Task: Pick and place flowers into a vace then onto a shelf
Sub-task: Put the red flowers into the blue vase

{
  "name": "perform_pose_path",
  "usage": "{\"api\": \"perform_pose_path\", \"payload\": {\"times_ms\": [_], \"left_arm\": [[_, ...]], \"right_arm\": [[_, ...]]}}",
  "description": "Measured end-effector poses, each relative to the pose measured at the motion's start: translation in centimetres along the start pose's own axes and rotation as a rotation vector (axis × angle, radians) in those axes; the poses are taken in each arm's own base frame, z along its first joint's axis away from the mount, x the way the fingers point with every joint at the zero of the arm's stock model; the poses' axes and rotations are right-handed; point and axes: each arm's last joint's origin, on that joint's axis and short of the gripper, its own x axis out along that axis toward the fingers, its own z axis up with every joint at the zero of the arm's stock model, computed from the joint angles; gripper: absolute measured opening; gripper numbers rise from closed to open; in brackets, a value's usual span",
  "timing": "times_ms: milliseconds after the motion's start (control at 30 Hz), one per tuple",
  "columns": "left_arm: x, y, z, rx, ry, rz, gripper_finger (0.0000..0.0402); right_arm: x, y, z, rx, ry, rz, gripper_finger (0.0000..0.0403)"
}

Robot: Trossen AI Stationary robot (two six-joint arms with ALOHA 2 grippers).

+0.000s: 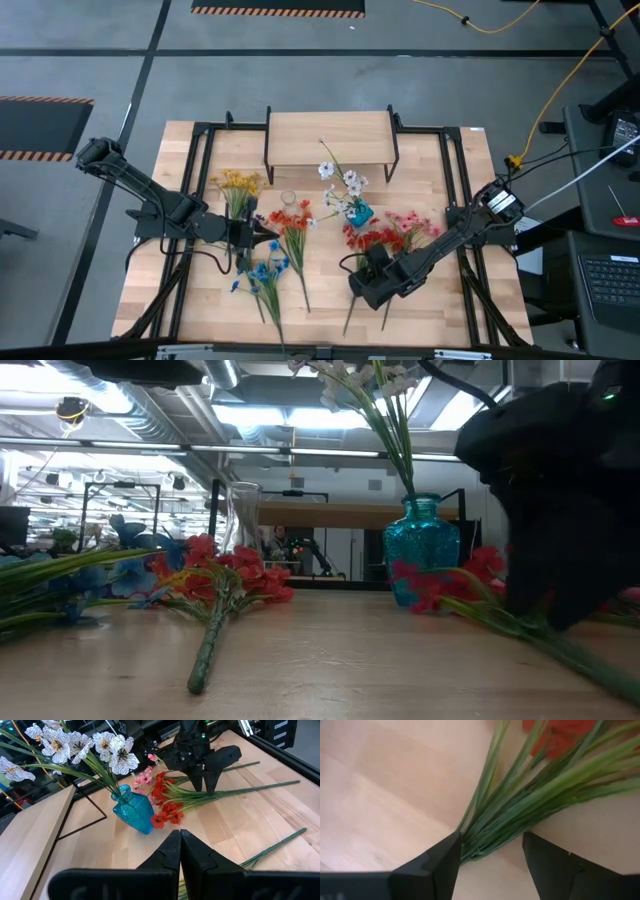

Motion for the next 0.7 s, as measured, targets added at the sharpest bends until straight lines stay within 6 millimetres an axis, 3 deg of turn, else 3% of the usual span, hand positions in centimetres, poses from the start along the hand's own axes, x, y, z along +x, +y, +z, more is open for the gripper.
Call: {"api": "perform_pose_path", "payload": {"times_ms": [533, 700], "left_arm": [[0.0, 0.0, -0.1, -0.044, 0.013, -0.002, 0.0003], [0.0, 0.0, -0.1, -0.044, 0.013, -0.002, 0.0003]], "right_arm": [[0.6, -0.3, 1.6, -0.041, -0.023, -0.056, 0.0215], [0.5, -0.6, 1.6, -0.053, 0.013, -0.091, 0.0184]]}}
